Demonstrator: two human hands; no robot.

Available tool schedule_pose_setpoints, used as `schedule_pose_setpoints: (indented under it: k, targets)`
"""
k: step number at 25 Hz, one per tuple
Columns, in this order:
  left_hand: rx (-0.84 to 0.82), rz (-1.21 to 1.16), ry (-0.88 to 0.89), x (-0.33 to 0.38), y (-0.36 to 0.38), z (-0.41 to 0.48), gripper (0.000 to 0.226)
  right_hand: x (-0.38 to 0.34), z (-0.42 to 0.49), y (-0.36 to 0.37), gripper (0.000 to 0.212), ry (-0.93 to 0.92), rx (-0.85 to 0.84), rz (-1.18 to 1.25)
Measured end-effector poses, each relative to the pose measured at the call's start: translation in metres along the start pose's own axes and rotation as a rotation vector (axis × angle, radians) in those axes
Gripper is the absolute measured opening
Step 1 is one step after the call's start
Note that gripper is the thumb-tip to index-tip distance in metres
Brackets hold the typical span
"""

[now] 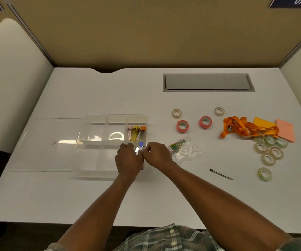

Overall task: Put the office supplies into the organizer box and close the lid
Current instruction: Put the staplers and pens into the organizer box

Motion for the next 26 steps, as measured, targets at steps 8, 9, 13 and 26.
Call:
schedule_pose_setpoints:
  k: [8,9,13,26]
  targets:
    - [-0.043,-0.176,0.192,0.087,0.030,-0.021,0.033,0.078,0.009,-0.063,0.022,0.095,0.133,0.027]
    - [-0.061,-0.180,0.218,0.099,0.036,-0.027,0.032,0.093,0.008,-0.072,0.022,0.116,0.146,0.025]
    - [-0.120,-0.156,0.321,0.150,0.061,-0.053,0.033,0.156,0.003,-0.103,0.020,0.219,0.184,0.018]
    - [-0.324,-0.075,0.553,0.276,0.143,-0.132,0.040,0.336,-0.005,-0.195,0.016,0.474,0.260,0.011]
Point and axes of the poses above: each hand's wrist, its own z-axis towards the middle knuckle, its own y-axis out of the palm, x = y × z, the point moved 6 cm from there along z, towards the middle knuckle, and after that the axes turned 14 degrees about x, right-handed, at the moved point
